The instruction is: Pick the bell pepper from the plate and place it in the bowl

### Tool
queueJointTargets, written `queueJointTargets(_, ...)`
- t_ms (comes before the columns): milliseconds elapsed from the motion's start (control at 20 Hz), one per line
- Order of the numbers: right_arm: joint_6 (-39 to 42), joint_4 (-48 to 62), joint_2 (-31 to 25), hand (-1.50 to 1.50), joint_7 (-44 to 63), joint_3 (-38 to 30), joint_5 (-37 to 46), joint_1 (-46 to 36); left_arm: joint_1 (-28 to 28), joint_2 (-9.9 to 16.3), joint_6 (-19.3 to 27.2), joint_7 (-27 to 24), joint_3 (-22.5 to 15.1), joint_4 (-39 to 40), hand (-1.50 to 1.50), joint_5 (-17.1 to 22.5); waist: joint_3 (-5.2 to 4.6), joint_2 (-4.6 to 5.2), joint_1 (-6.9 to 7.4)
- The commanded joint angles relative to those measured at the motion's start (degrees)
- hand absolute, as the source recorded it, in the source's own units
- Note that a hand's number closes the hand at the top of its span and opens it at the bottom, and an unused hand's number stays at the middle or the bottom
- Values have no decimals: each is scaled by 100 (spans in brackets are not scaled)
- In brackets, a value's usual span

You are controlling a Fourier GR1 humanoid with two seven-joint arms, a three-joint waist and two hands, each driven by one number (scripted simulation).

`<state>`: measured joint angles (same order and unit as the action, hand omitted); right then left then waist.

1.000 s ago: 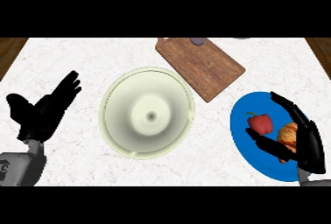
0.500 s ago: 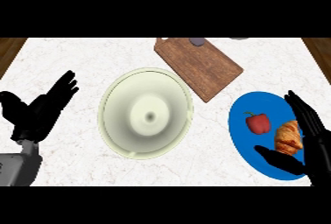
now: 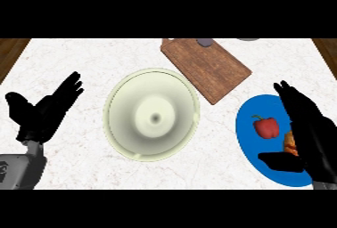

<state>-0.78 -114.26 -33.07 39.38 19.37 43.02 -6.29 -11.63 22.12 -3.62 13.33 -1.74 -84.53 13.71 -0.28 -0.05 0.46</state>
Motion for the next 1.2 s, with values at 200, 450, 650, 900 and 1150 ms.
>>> queueJointTargets(200,2228,329,586,-150,1976,290,-200,-1558,-24,-110,-15,202,-32,-185,0,-41,20,4,37)
queueJointTargets(450,2565,407,949,-150,2465,492,78,-1517,-249,-154,31,147,170,106,0,-103,24,3,-37)
queueJointTargets(650,3009,581,1177,-150,2571,168,-154,-1873,-352,-120,-95,505,218,-80,0,18,25,0,-32)
queueJointTargets(900,2771,707,1081,-150,2212,236,271,-1250,11,-182,-227,119,313,-14,0,-42,26,2,-49)
queueJointTargets(1150,3179,441,1364,-150,2487,129,398,-1264,-130,-122,-368,123,430,84,0,-100,25,-3,-68)
